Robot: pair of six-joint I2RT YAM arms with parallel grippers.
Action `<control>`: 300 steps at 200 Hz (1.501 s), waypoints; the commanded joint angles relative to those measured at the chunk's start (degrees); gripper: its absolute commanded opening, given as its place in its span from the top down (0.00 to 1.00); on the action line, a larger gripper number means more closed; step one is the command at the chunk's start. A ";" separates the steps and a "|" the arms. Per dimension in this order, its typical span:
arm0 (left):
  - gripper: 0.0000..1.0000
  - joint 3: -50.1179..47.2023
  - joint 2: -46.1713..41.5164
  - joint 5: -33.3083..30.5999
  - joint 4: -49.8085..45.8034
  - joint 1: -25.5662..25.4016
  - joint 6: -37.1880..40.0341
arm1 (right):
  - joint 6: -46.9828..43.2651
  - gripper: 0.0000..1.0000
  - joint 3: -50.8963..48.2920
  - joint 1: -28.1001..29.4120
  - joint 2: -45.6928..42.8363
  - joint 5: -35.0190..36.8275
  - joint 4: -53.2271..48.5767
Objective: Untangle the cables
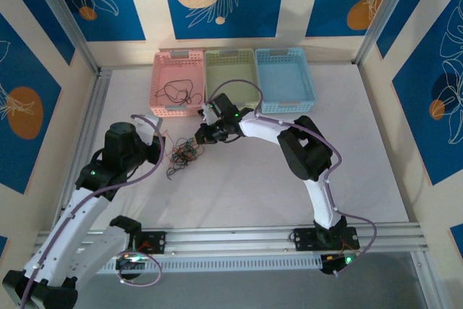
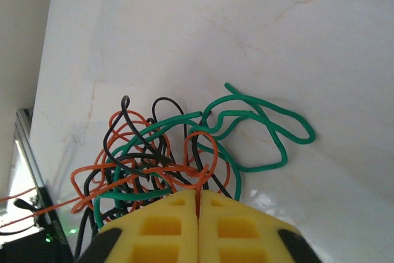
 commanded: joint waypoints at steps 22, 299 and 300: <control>1.00 0.27 -0.30 -7.38 -1.80 0.13 0.63 | -5.09 1.00 -5.03 -1.09 -8.98 5.25 -1.31; 1.00 -0.68 -12.04 -37.47 -1.90 7.32 0.29 | 13.47 1.00 -55.48 -59.07 -68.56 15.60 2.39; 1.00 -0.71 -12.08 -37.47 -1.85 7.29 0.26 | 13.42 1.00 -55.58 -58.98 -68.46 15.43 2.59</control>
